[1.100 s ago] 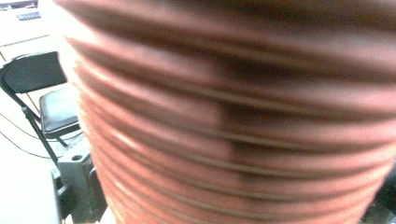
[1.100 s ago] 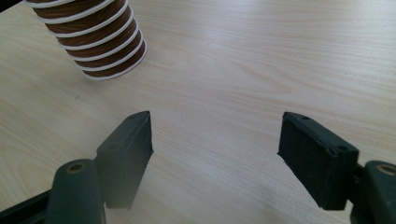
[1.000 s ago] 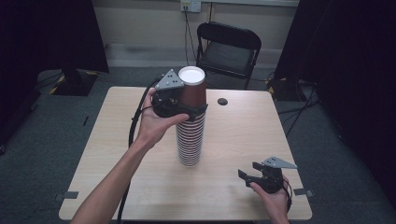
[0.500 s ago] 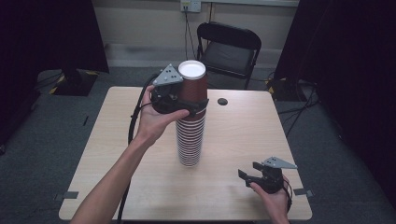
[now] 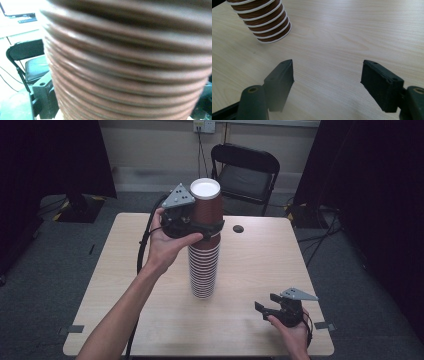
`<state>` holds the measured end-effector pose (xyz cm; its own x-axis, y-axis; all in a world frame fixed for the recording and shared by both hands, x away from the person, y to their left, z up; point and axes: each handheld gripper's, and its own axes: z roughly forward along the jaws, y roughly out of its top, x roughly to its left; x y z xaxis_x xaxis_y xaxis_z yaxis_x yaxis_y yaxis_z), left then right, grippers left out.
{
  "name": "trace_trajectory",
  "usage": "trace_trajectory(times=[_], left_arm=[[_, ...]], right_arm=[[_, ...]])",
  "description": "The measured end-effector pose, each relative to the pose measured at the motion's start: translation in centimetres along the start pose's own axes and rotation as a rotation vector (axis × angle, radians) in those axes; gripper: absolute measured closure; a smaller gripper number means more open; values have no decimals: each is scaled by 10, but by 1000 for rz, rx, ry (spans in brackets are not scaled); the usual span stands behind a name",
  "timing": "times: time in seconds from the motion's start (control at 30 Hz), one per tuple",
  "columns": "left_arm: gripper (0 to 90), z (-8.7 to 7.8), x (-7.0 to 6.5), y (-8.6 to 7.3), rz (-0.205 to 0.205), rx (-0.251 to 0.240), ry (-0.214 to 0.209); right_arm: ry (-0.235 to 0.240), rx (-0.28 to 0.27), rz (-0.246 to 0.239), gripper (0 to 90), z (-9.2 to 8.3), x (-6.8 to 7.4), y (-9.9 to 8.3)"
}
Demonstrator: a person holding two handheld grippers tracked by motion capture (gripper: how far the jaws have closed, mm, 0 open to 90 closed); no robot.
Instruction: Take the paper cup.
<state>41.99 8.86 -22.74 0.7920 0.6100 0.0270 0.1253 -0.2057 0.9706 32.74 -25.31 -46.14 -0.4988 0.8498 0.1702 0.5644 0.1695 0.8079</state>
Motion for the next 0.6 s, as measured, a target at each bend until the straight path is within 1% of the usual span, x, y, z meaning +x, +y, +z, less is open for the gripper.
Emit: trace_trajectory(times=[0.1, 0.17, 0.2, 0.23, 0.27, 0.3, 0.4, 0.43, 0.53, 0.6], left_arm=[[106, -1, -1, 5, -9, -28, 11], [106, -2, -1, 7, -3, -35, 29], [107, -1, -2, 8, -9, -45, 30], [107, -1, -2, 8, -9, -45, 30], [107, -2, -1, 10, -5, -50, 25], [108, -2, -1, 11, -3, -54, 30], [109, -4, 0, 17, -16, -75, 19], [109, -5, 0, 18, -18, -81, 30], [109, -7, 1, 21, -11, -91, 27], [109, -8, 0, 24, -17, -114, 18]], right_arm=[[-6, 8, -6, 262, 1, 0, 0], [0, 7, -7, 264, 1, 1, 0], [-2, 3, -9, 263, 1, 1, 0], [3, 2, -6, 263, 1, 1, 0], [3, 2, -6, 263, 1, 1, 0], [6, 4, 3, 263, 1, 1, 0], [4, 8, 2, 264, 1, 0, 0], [1, 7, 2, 264, 1, 0, 0], [0, 8, 2, 265, 1, 0, 0], [4, 8, 5, 265, 1, 0, 0]])
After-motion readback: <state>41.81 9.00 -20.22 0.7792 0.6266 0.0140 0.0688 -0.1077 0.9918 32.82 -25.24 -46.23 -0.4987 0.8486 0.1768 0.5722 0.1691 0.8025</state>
